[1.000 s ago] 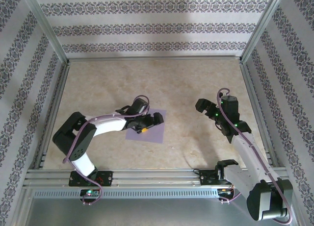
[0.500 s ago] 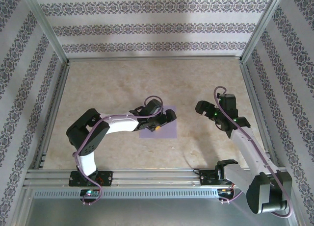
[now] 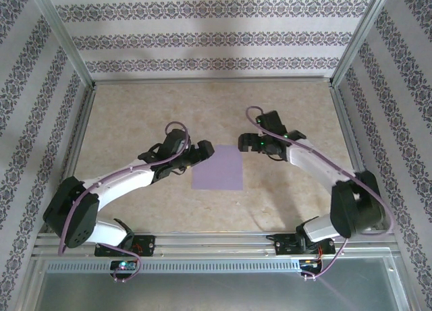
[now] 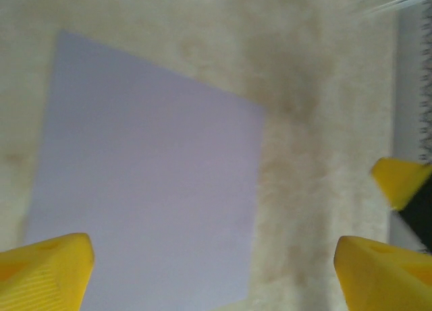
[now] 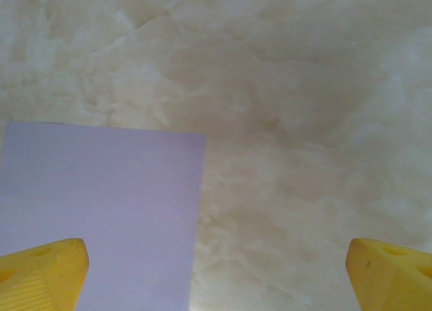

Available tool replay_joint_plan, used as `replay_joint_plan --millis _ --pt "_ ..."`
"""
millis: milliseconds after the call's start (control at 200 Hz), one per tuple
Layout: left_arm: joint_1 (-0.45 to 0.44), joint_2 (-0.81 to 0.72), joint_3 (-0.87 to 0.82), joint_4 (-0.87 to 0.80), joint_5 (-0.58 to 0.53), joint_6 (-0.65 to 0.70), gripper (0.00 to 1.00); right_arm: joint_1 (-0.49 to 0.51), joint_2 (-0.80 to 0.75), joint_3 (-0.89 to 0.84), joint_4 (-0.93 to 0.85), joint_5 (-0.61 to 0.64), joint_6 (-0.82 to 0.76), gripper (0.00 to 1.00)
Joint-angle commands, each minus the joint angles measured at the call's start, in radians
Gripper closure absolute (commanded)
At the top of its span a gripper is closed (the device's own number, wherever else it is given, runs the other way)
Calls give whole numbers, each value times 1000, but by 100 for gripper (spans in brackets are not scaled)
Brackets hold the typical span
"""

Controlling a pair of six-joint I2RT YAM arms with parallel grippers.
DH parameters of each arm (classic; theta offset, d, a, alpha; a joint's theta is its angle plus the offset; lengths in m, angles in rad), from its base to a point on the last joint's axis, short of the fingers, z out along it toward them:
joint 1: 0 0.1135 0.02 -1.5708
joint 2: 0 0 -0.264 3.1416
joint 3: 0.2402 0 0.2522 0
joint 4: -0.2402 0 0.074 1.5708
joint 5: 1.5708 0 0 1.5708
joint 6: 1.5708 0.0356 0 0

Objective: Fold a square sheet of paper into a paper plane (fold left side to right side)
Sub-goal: Move the square sheet of paper to the center of the table, then pick up the square sheet of paper from the center of the table.

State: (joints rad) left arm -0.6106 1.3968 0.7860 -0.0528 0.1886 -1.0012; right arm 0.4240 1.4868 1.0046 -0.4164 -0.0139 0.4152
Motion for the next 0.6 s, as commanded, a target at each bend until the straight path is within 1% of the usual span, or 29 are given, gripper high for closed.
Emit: replay_joint_plan --millis 0,160,290,435,595 --pt "14 18 -48 -79 96 29 14 39 112 84 -30 34 -31 2" --pt "15 93 -43 -44 179 33 26 76 246 171 -38 42 -48 2" --pt "15 159 -17 -20 229 42 33 96 314 221 -49 41 -62 2" --pt "14 200 0 -22 257 50 34 107 367 252 -56 48 -67 2" --pt "14 221 6 -56 241 49 31 117 420 277 -56 48 -71 2"
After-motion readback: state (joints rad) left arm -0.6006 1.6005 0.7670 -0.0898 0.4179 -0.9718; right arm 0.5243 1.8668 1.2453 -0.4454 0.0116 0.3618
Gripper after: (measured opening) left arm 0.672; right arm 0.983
